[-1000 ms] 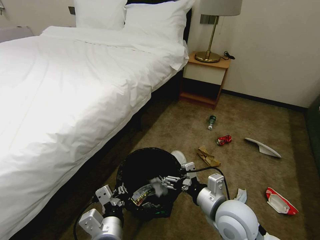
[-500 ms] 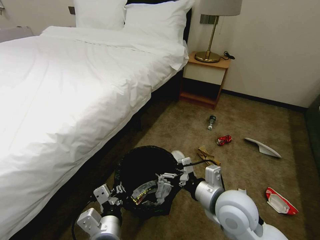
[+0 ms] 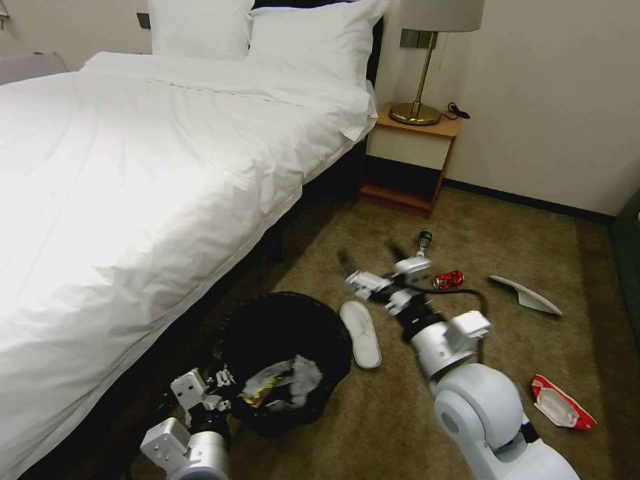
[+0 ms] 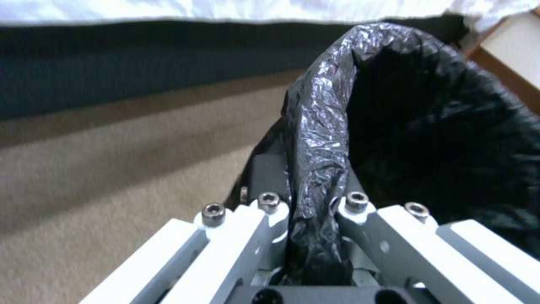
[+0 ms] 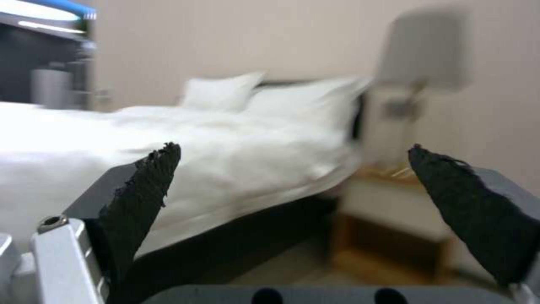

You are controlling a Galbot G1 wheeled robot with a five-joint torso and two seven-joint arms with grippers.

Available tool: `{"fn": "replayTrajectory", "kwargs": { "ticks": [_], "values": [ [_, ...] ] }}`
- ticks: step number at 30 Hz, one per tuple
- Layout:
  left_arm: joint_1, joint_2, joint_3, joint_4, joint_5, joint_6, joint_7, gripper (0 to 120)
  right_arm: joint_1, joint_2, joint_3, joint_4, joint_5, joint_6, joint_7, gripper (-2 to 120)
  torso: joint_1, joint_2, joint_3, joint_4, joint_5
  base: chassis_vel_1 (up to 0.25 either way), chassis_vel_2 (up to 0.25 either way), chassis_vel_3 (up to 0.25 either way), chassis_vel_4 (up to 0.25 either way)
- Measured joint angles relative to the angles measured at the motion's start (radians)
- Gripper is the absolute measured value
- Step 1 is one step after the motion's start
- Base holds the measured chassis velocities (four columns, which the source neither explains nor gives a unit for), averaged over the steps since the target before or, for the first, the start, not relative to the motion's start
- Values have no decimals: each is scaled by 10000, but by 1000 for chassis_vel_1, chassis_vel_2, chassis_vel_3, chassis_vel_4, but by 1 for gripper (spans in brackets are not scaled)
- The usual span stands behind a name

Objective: Pick up the trash bin, then pick up the garbage on the floor and place it into the trash bin.

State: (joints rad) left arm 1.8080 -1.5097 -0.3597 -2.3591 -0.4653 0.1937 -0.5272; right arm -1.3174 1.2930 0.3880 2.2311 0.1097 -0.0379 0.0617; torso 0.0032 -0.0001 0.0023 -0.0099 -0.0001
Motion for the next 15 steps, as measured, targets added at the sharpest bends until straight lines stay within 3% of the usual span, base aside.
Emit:
{"fn": "replayTrajectory", "kwargs": {
  "ticks": [1, 2, 4, 8, 10, 15],
  "values": [
    [-25, -1, -157, -90, -7, -81, -23, 4, -250, 149, 470, -133, -486, 702, -6, 100, -1, 1, -1, -3, 2, 0, 0, 0, 0],
    [-25, -1, -157, -90, -7, -81, -23, 4, -250, 149, 470, -133, -486, 702, -6, 100, -1, 1, -1, -3, 2, 0, 0, 0, 0],
    [-59, -11, -352, -207, -24, -135, -57, 4, -586, 326, 1108, -332, -876, 1739, -14, 100, 0, 0, 0, -1, 2, 0, 0, 0, 0],
    [-126, -24, -480, -298, -61, -171, -72, 4, -911, 514, 1570, -408, -882, 2564, -15, 100, 0, 1, -1, -2, 4, 0, 0, 0, 0],
    [-234, -59, -682, -305, -87, -212, -85, 4, -1370, 662, 2146, -460, -745, 3491, -28, 100, 0, 1, 0, -1, 0, 0, 0, 0, 0],
    [-303, -73, -858, -304, -128, -231, -89, 4, -1546, 709, 2657, -634, -764, 4029, -96, 100, 0, 2, 0, -1, 2, 0, 0, 0, 0]
  ]
}}
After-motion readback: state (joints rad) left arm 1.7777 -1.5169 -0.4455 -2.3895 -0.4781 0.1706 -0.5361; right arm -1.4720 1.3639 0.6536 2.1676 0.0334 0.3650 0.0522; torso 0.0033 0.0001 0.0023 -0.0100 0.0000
